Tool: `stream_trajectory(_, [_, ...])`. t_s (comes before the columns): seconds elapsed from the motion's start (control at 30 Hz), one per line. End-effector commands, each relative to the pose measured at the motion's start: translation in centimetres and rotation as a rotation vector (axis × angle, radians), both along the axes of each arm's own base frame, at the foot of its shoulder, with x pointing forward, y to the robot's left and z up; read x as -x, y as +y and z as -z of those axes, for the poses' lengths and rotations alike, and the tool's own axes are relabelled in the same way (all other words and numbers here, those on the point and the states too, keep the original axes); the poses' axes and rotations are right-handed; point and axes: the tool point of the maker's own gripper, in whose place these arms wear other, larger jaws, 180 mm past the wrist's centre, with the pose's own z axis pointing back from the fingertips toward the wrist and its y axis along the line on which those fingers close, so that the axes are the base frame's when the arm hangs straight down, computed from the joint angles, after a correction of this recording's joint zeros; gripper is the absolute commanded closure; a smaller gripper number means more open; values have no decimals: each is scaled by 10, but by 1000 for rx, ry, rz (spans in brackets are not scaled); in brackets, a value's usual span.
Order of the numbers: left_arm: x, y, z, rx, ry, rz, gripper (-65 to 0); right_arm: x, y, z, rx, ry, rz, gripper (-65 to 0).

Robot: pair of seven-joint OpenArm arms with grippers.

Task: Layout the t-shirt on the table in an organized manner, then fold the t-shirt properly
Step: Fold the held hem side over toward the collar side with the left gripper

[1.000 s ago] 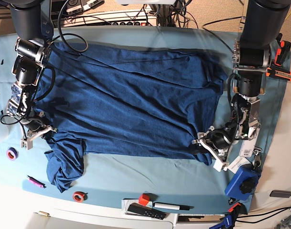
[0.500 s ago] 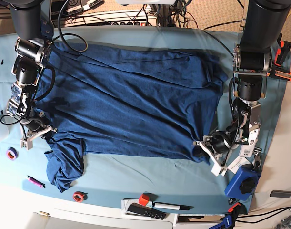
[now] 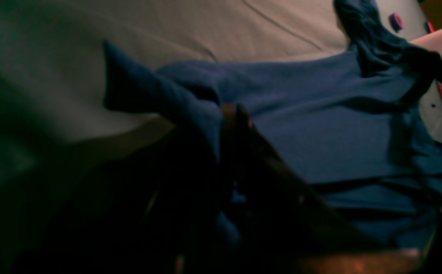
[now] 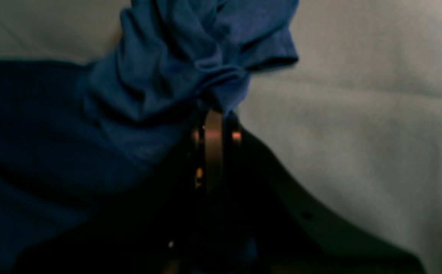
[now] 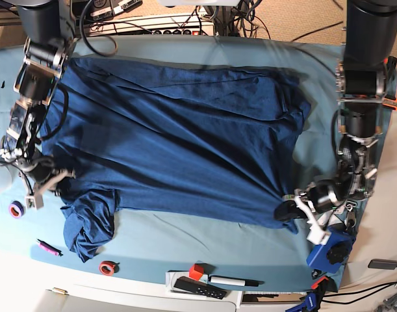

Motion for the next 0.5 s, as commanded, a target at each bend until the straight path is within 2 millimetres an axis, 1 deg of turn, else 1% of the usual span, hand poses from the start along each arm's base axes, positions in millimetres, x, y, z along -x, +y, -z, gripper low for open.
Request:
stream_trajectory(0.0, [-11,8,-26,33,-59,-10,0,-8,-10,-29,22,-81,6,0])
stream_trajectory(0.07, [-1,12,-23,56,-6,12,0,-1,-15,-31,32,-93,18,0])
stream_trajectory(0.13, [9,13,-22,73,47,47,0,6,-24,-31,31,-96,46,0])
stream_trajectory(0.23, [18,18,-27,111,87,76,0,19,-37,-28,8,-88,82,0])
stream_trajectory(0.33, [27,23,-34,158,117,107,0,30,-48,-29,-61,-109,130,0])
stream_trajectory(0.4, [36,24,-37,179,149,147,0,38,-56,-30,-104,-124,165,0])
stream_trajectory(0.47, [49,23,-36,193,190,196,0,46,-62,-27,-136,-114,192,0])
